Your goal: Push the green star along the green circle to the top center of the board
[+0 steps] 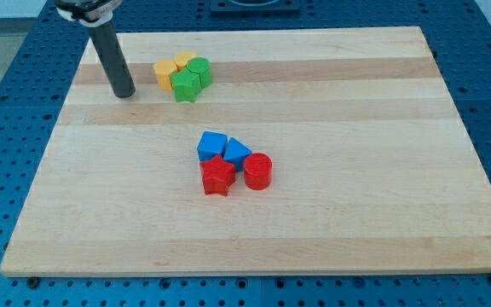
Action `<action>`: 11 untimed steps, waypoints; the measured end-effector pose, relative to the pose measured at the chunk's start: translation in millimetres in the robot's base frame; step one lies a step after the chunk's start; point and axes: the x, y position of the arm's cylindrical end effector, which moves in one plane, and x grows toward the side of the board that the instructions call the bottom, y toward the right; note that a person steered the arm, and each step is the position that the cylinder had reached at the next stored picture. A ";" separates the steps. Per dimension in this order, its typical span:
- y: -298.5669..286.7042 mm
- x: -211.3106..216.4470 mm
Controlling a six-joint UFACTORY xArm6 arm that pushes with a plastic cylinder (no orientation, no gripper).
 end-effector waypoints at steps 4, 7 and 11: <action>3.8 27.7; 92.9 -4.7; 183.0 -79.2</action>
